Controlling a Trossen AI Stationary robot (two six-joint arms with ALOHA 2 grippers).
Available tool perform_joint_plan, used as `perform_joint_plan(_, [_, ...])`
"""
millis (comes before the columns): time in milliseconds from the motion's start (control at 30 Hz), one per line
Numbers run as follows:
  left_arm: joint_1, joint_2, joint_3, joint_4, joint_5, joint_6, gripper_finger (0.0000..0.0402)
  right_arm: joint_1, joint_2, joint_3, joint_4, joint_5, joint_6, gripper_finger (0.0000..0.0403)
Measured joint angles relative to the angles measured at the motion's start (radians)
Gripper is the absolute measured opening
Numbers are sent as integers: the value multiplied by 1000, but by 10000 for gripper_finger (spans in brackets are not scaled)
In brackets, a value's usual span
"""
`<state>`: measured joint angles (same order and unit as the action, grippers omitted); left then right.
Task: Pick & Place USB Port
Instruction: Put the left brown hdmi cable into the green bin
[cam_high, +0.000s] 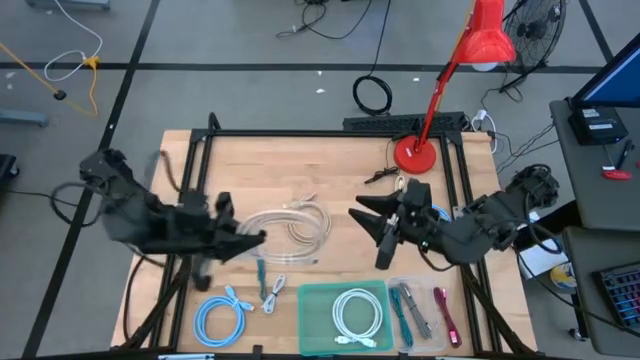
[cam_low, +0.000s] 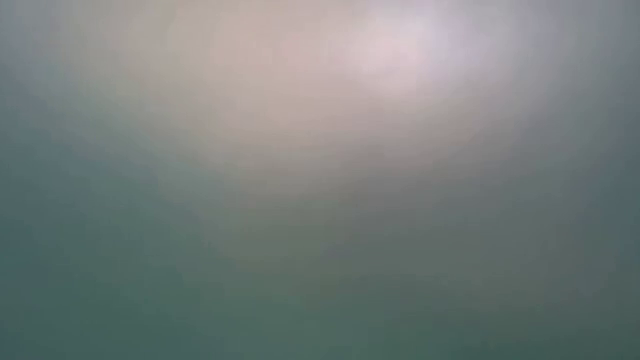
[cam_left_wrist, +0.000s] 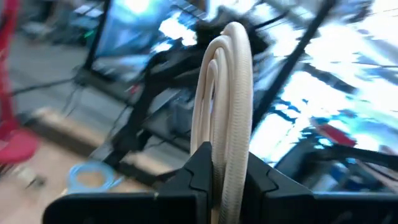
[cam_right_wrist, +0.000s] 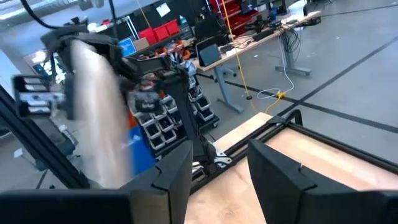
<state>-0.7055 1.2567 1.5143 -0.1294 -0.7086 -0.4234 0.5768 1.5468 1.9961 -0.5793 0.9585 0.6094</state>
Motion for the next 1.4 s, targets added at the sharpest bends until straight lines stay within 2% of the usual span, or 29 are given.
perform_joint_plan(67, [-19, -9, 0, 68, 30, 72, 33, -15, -5, 0, 31, -30, 5, 153])
perform_joint_plan(133, [-26, -10, 0, 123, 73, 123, 33, -41, -5, 0, 115, -131, -21, 156])
perform_joint_plan(267, [-8, -5, 0, 164, 154, 150, 33, -123, 7, -65, 479, -527, -97, 160])
perform_joint_plan(333, [2, -2, 0, 163, 159, 149, 33, -157, 11, -136, 673, -665, -92, 161])
perform_joint_plan(433, [-5, -1, 0, 168, 166, 155, 33, -191, 13, -241, 880, -763, -44, 162])
perform_joint_plan(533, [-10, -6, 0, 173, 190, 155, 33, -211, 8, -314, 988, -839, 55, 162])
perform_joint_plan(733, [-5, -4, 0, 135, 181, 141, 33, -202, 8, -420, 1175, -856, 85, 168])
perform_joint_plan(867, [16, -7, 0, 131, 181, 135, 33, -196, 7, -433, 1233, -884, 82, 185])
perform_joint_plan(967, [49, -7, 0, 114, 179, 123, 33, -182, 7, -433, 1222, -881, 61, 203])
perform_joint_plan(1067, [92, -7, 0, 86, 223, 70, 33, -177, 6, -433, 1193, -878, 49, 222])
perform_joint_plan(1200, [147, 1, 0, 33, 243, -28, 33, -171, 6, -433, 1135, -820, 17, 243])
perform_joint_plan(1400, [187, 27, 0, -19, 267, -128, 33, -169, 7, -433, 1002, -772, 9, 247])
